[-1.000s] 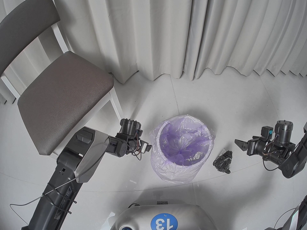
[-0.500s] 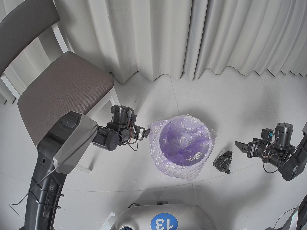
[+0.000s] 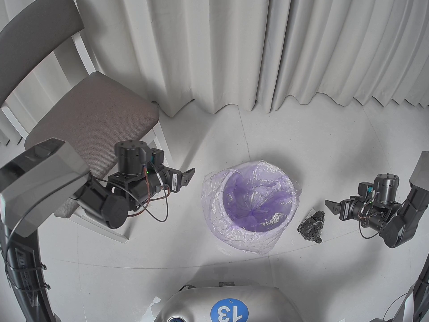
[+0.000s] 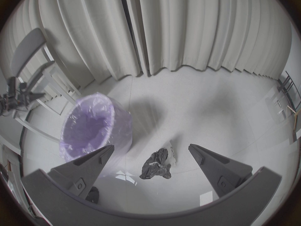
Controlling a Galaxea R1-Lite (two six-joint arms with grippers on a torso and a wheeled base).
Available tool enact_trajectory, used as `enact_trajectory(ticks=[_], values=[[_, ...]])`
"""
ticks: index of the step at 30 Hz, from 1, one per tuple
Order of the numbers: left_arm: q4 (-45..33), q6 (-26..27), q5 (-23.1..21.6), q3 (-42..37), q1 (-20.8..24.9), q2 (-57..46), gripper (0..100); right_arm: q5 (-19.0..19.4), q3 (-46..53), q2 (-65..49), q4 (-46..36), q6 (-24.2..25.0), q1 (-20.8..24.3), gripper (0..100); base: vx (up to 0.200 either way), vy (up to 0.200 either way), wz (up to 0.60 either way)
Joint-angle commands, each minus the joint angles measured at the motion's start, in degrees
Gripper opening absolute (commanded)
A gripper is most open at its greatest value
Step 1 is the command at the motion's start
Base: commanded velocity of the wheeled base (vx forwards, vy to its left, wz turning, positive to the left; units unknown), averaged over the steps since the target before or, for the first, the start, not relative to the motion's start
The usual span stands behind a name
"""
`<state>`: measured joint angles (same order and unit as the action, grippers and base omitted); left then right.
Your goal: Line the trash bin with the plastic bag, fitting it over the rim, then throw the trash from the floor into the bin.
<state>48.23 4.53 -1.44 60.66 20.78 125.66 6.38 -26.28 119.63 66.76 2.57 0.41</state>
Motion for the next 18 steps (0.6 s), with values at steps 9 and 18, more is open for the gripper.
enact_trajectory(ticks=[9, 18], values=[[18.66, -1.46, -0.14, -18.21, 0.31, -10.70, 100, -0.31, -8.43, 21.09, -2.60, -2.92, -0.77, 100, 0.000, 0.000, 0.00], [24.11, -3.74, 0.12, -22.16, 1.89, -10.96, 100, 0.22, -21.53, 22.49, -20.70, -2.22, -0.33, 100, 0.000, 0.000, 0.00]])
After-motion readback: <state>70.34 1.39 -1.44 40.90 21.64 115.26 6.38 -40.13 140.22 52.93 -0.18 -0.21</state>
